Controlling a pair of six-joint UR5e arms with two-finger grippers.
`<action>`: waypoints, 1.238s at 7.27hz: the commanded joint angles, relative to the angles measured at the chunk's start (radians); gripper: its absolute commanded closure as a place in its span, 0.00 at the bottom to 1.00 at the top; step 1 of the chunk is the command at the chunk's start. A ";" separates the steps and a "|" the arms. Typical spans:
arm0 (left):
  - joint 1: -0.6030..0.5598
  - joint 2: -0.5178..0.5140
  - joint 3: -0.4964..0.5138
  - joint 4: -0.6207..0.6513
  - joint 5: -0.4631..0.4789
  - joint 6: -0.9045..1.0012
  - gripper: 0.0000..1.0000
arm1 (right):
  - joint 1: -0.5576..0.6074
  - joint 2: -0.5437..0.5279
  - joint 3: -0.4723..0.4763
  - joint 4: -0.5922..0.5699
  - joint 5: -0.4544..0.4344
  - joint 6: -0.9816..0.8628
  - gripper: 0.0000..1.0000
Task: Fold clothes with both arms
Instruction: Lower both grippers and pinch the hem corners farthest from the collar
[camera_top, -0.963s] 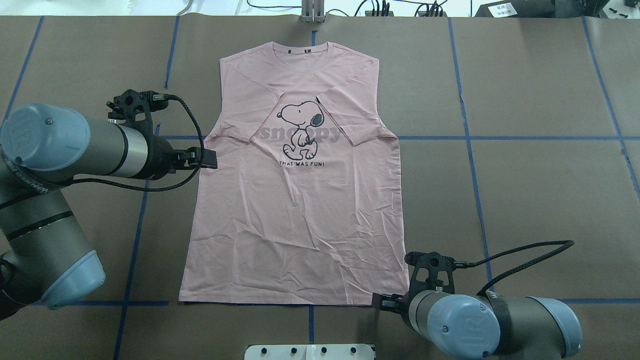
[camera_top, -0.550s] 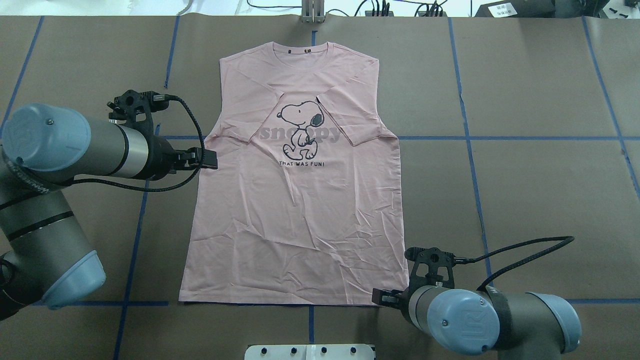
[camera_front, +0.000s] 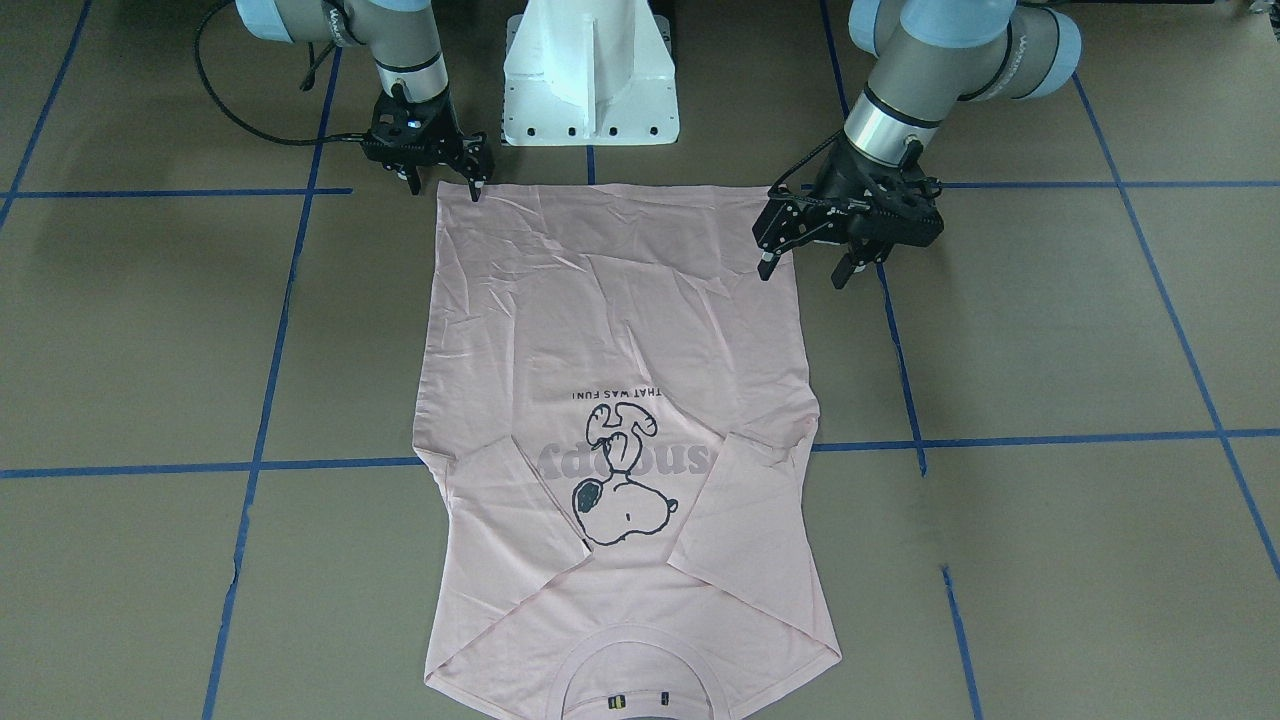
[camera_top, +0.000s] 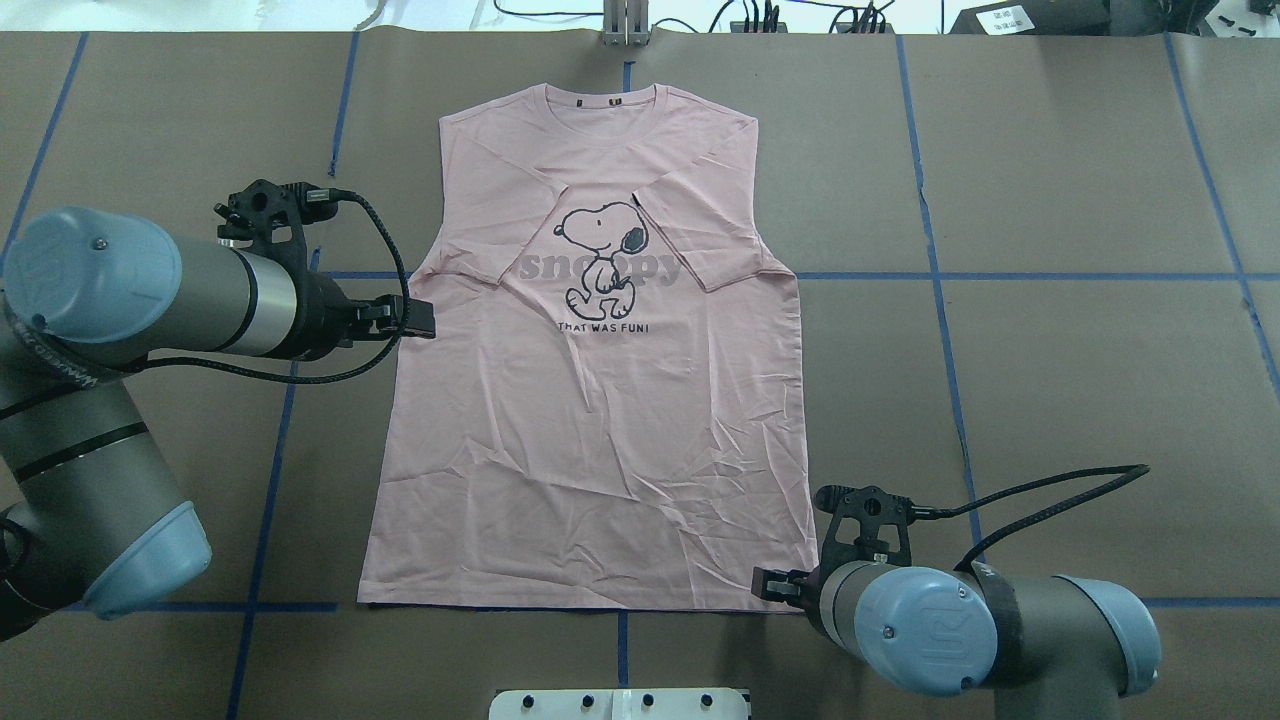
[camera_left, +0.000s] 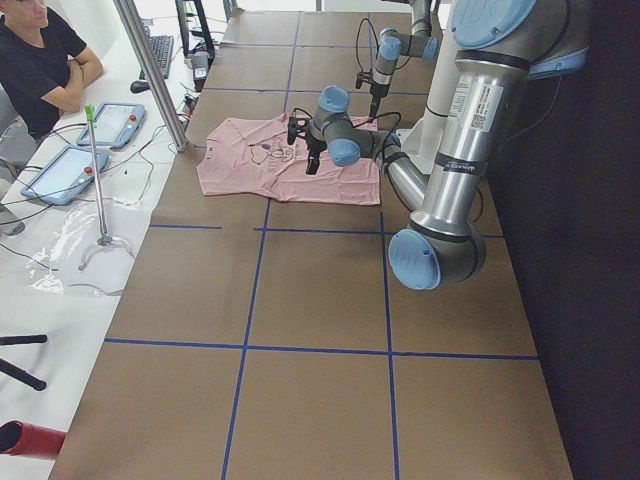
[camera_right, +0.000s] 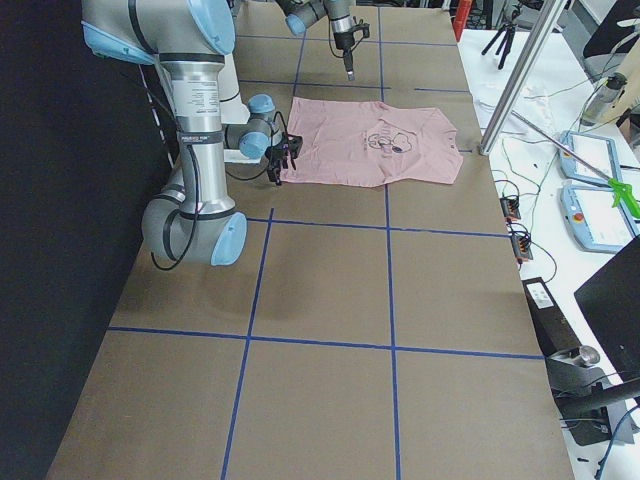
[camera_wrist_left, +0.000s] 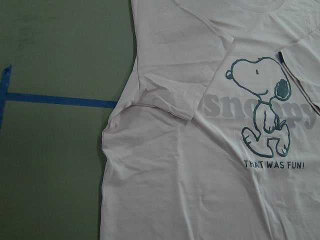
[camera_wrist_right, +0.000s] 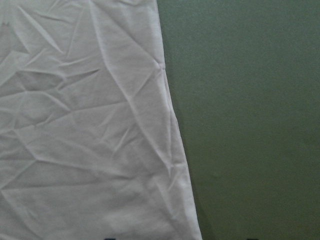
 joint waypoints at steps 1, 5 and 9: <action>0.000 0.000 0.000 0.001 0.000 -0.001 0.00 | -0.002 0.000 -0.006 0.001 0.014 0.000 0.28; 0.000 0.000 0.000 0.001 0.002 -0.001 0.00 | -0.002 0.000 -0.003 0.009 0.020 0.000 1.00; 0.000 -0.001 0.001 0.001 0.003 -0.001 0.00 | 0.001 0.000 0.004 0.010 0.019 -0.002 1.00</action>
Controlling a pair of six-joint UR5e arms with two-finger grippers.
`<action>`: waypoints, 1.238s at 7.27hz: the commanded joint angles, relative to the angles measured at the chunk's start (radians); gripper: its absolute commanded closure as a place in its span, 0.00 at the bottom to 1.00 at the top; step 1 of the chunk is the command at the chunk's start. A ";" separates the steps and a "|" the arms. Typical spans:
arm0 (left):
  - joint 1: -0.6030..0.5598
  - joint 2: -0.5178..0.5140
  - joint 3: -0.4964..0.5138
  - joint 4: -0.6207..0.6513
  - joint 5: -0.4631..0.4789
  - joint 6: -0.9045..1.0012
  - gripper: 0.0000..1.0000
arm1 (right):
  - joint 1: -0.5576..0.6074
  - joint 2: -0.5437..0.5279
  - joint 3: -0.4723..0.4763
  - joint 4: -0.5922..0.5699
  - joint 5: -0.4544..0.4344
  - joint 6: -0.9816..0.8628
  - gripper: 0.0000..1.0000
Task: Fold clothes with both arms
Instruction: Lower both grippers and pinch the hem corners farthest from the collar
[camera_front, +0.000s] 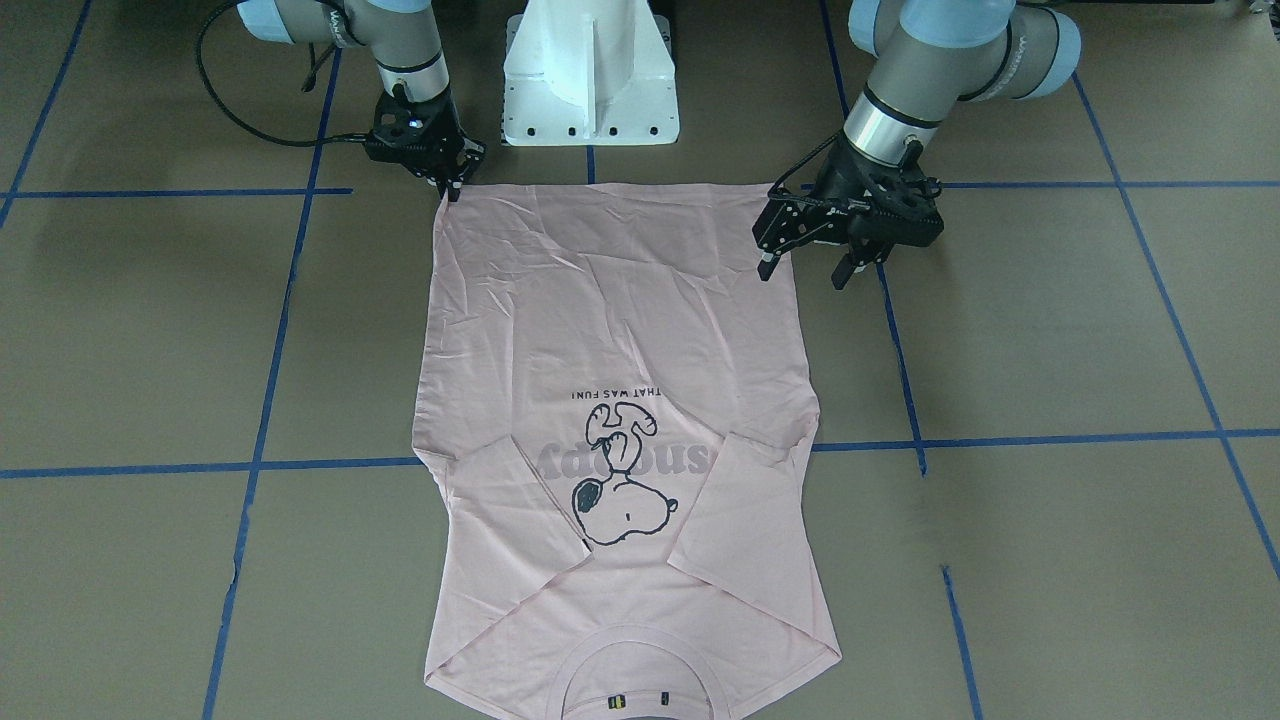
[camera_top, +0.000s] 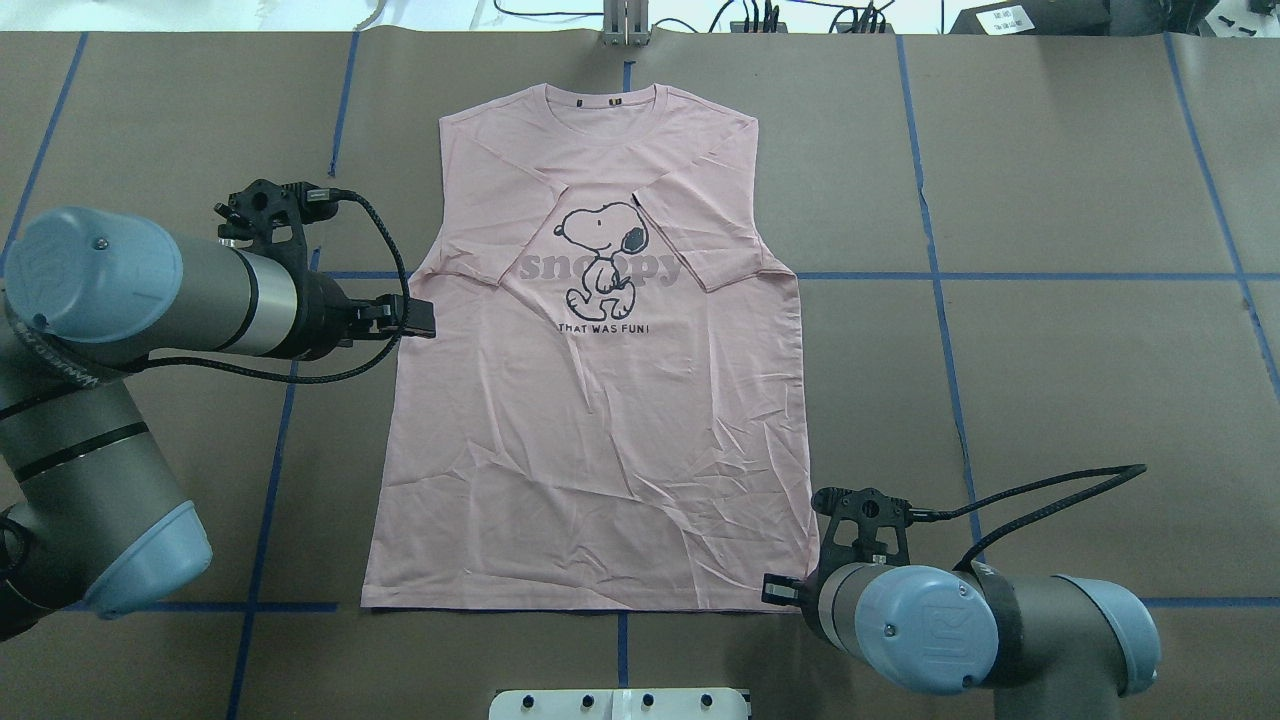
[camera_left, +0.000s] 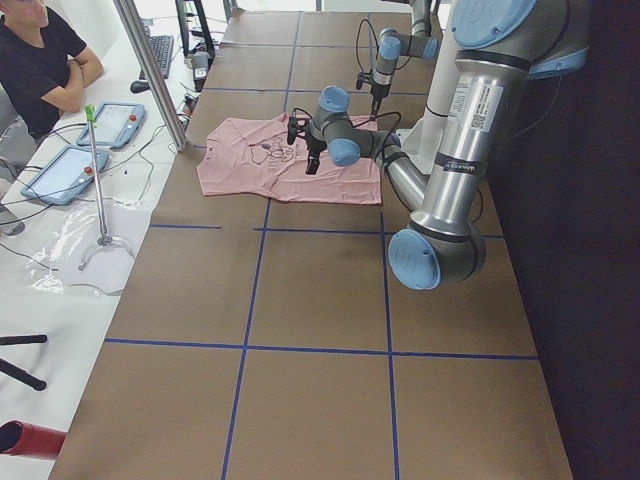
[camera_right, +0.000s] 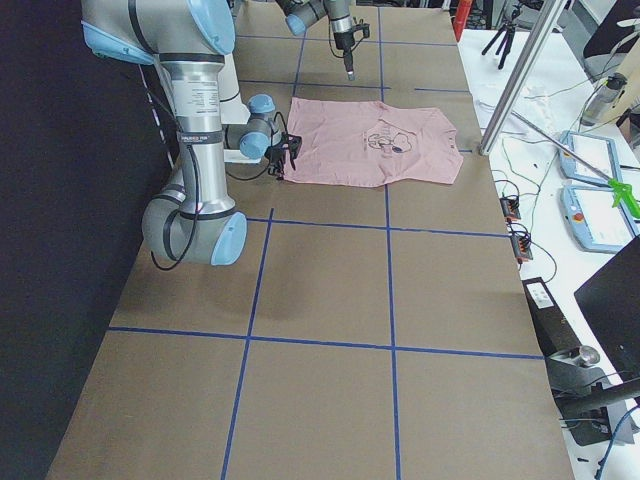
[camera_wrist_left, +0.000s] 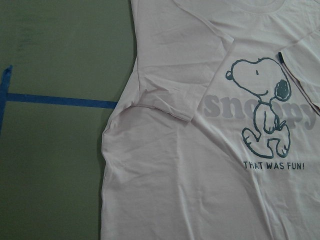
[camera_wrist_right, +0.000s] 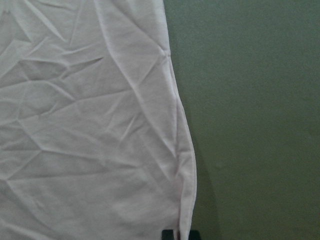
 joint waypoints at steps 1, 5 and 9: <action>0.000 0.001 0.000 0.000 0.000 0.000 0.00 | 0.001 0.001 0.003 0.000 0.001 0.000 1.00; 0.099 0.036 -0.006 0.021 0.021 -0.295 0.00 | 0.018 0.001 0.047 0.000 -0.007 -0.001 1.00; 0.357 0.129 -0.079 0.185 0.243 -0.585 0.00 | 0.036 0.001 0.049 0.002 0.001 -0.003 1.00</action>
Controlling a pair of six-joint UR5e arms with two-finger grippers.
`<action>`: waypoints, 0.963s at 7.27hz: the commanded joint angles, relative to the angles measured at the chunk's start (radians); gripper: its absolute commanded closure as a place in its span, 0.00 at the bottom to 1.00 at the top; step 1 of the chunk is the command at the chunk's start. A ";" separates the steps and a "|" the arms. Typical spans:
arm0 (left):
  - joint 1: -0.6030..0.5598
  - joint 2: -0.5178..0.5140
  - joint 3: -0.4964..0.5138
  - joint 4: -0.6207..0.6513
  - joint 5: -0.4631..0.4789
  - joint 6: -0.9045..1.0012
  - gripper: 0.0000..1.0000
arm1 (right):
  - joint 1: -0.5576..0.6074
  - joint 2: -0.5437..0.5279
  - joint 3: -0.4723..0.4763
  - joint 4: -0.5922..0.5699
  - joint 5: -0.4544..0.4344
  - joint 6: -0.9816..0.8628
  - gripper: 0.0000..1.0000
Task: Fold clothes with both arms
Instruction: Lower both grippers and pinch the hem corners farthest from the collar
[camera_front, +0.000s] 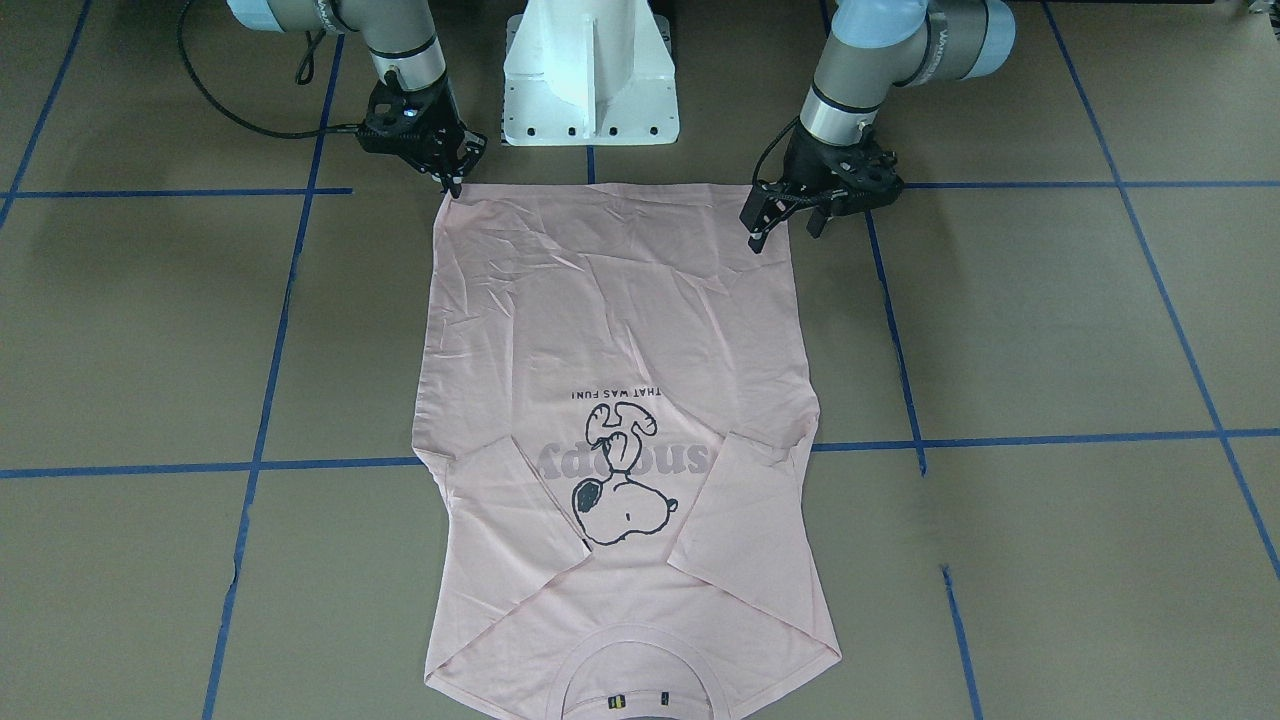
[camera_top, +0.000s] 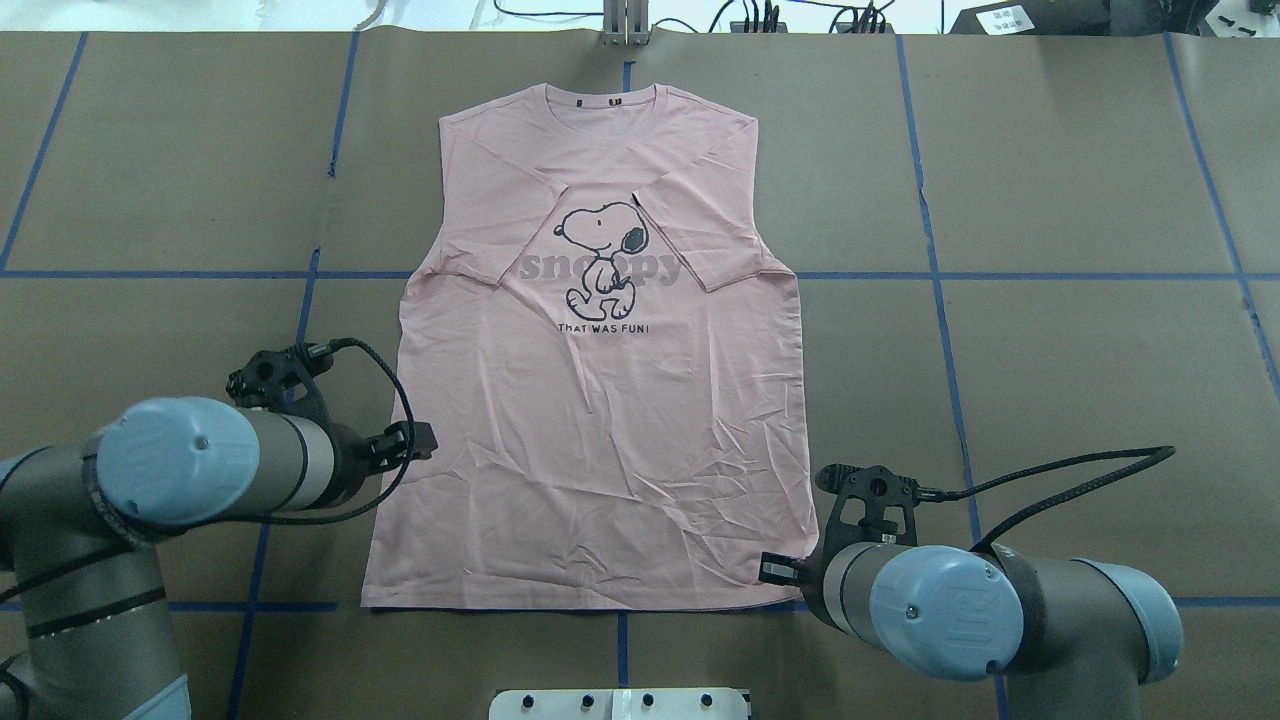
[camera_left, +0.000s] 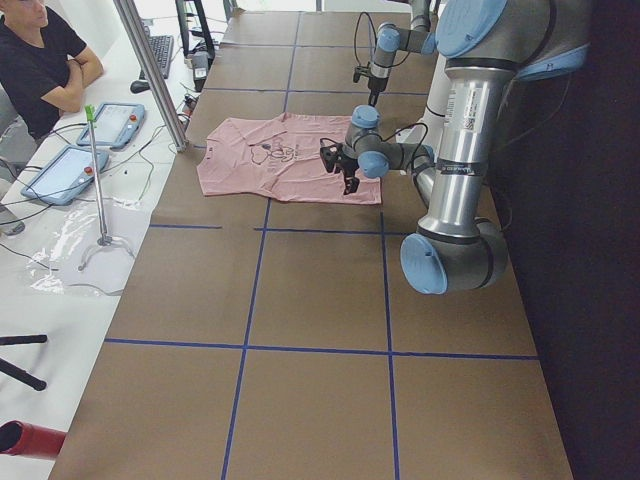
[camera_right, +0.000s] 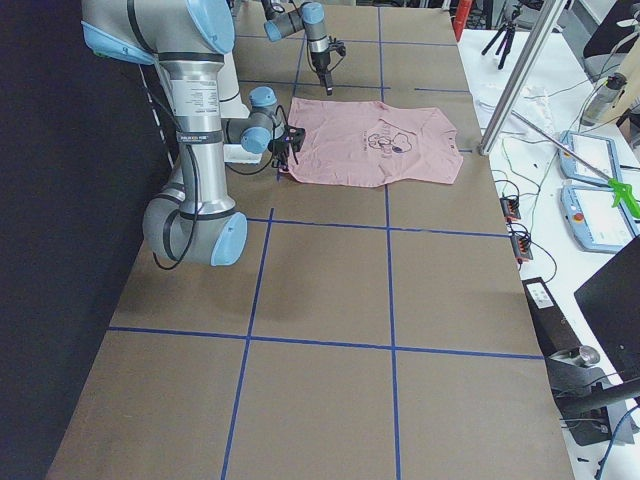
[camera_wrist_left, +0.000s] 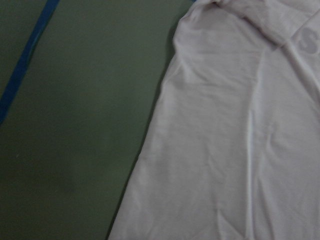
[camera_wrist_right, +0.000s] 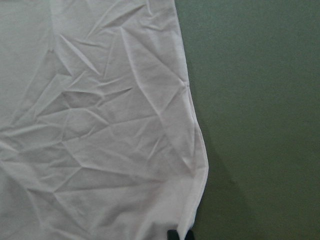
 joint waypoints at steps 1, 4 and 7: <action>0.134 0.014 -0.020 0.080 0.072 -0.155 0.00 | 0.008 0.000 0.001 0.000 0.003 -0.001 1.00; 0.201 0.017 -0.019 0.114 0.092 -0.228 0.00 | 0.009 0.000 0.001 0.000 0.001 -0.001 1.00; 0.202 0.055 -0.019 0.114 0.095 -0.226 0.02 | 0.012 0.034 -0.002 -0.004 0.003 -0.001 1.00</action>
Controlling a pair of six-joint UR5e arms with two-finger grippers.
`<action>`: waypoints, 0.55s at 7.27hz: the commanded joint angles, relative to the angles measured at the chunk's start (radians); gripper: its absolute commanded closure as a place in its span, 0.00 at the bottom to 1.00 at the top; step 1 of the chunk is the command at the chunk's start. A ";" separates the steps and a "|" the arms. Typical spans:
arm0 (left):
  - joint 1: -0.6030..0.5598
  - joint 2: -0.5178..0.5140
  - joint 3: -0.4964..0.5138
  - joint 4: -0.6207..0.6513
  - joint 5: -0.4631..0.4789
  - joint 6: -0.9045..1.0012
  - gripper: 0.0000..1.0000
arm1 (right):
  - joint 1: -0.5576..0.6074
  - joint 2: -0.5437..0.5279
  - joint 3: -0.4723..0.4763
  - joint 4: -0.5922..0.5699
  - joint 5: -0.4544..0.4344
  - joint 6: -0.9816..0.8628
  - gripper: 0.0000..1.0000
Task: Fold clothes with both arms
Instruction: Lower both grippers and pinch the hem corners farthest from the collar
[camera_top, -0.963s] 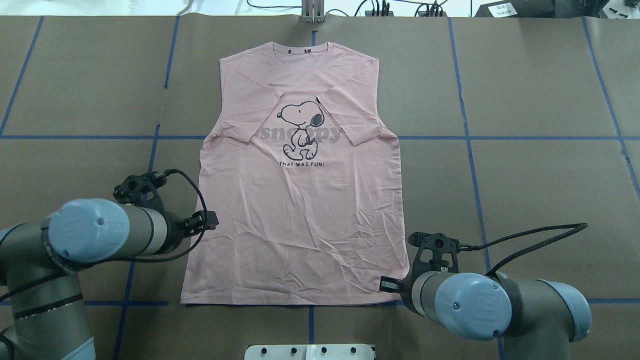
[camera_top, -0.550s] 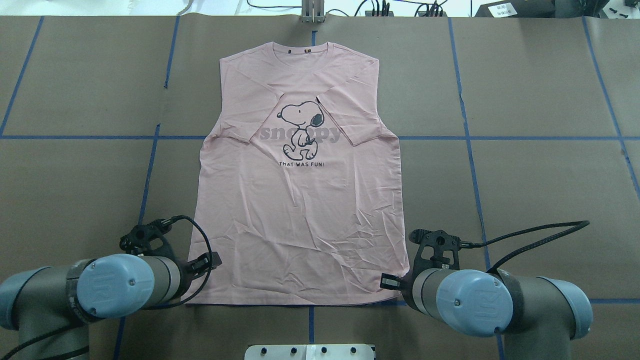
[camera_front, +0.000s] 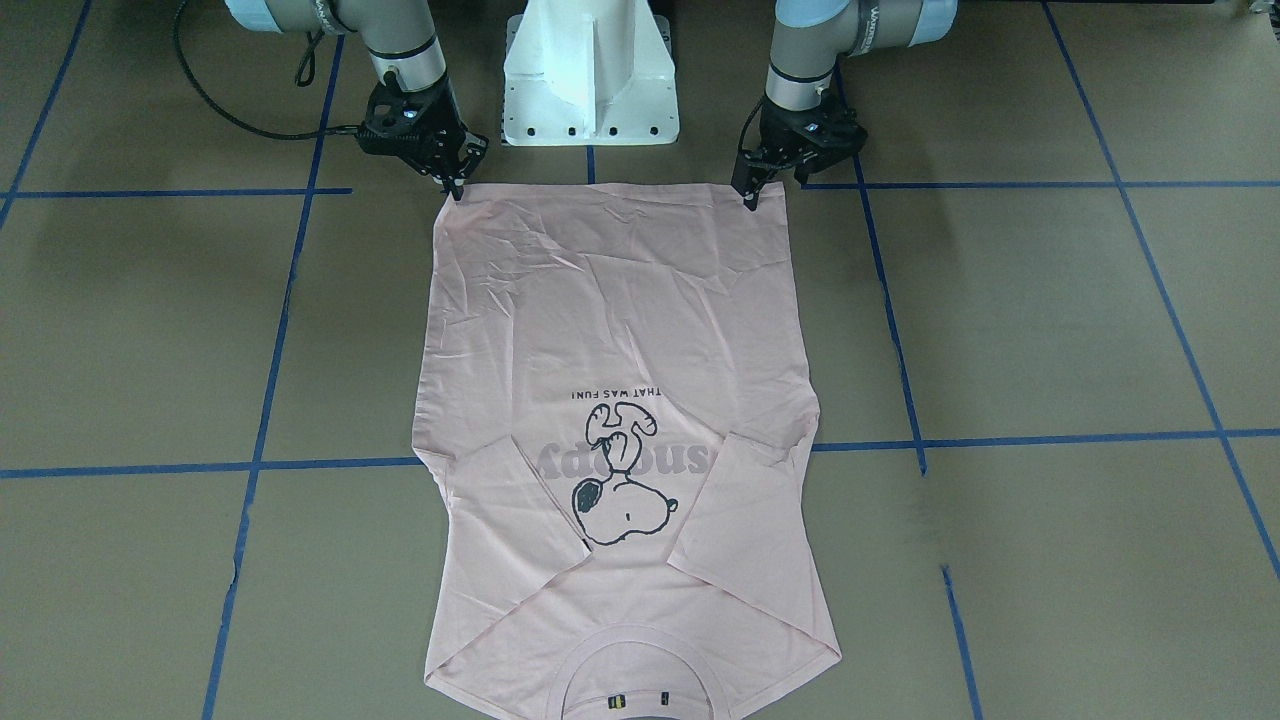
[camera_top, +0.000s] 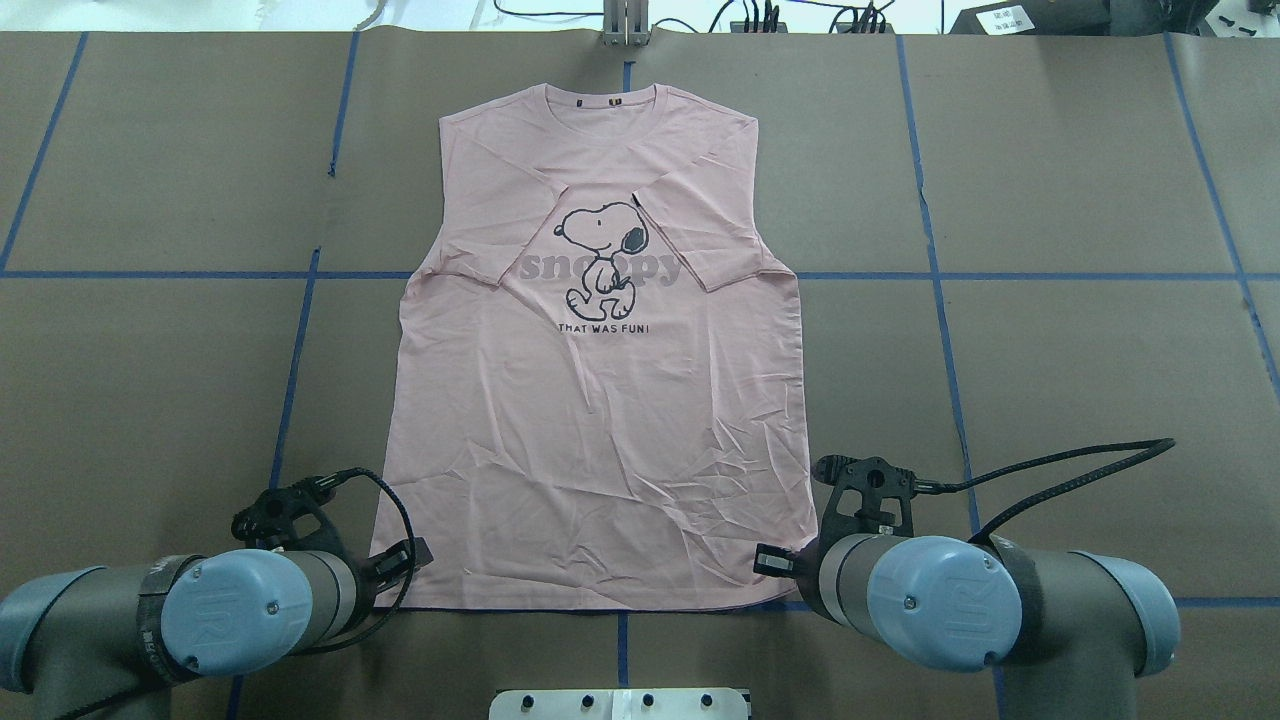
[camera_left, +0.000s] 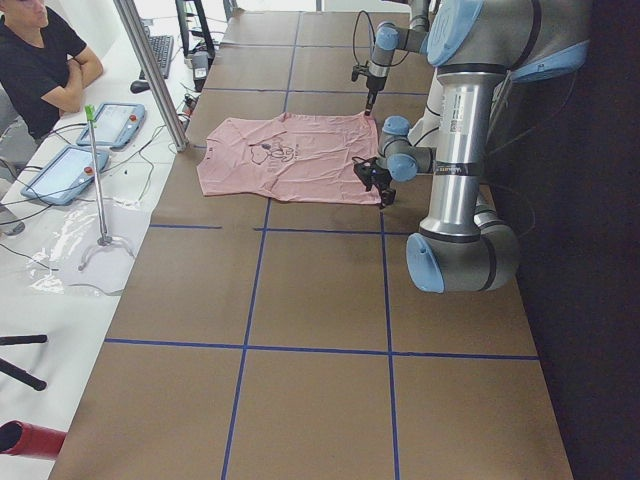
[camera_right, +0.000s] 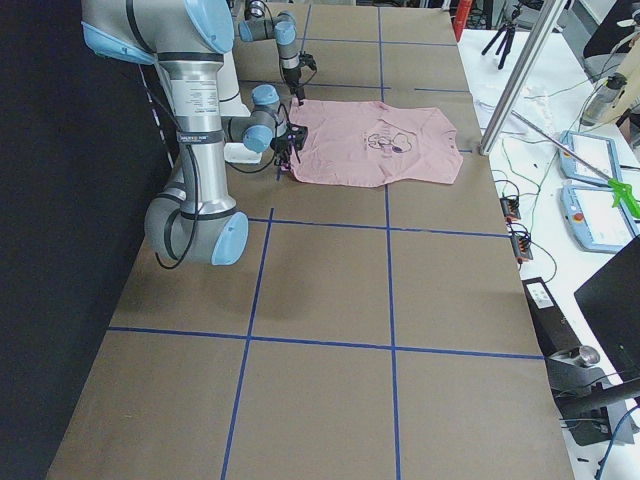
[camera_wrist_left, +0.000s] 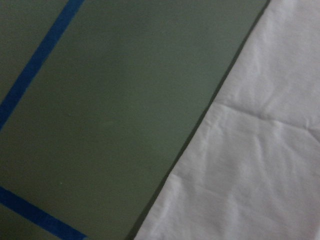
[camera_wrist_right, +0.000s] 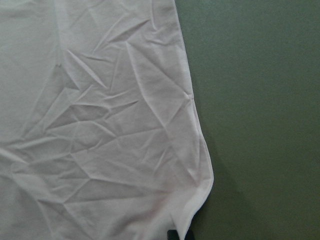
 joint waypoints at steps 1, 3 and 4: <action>0.001 0.011 0.000 0.000 0.000 -0.001 0.05 | 0.001 0.015 -0.001 -0.004 0.000 0.000 1.00; 0.005 0.011 -0.006 0.000 0.002 -0.001 0.25 | 0.004 0.015 0.000 -0.005 0.000 0.000 1.00; 0.007 0.011 -0.008 0.000 0.002 -0.001 0.48 | 0.007 0.015 0.000 -0.005 0.001 0.000 1.00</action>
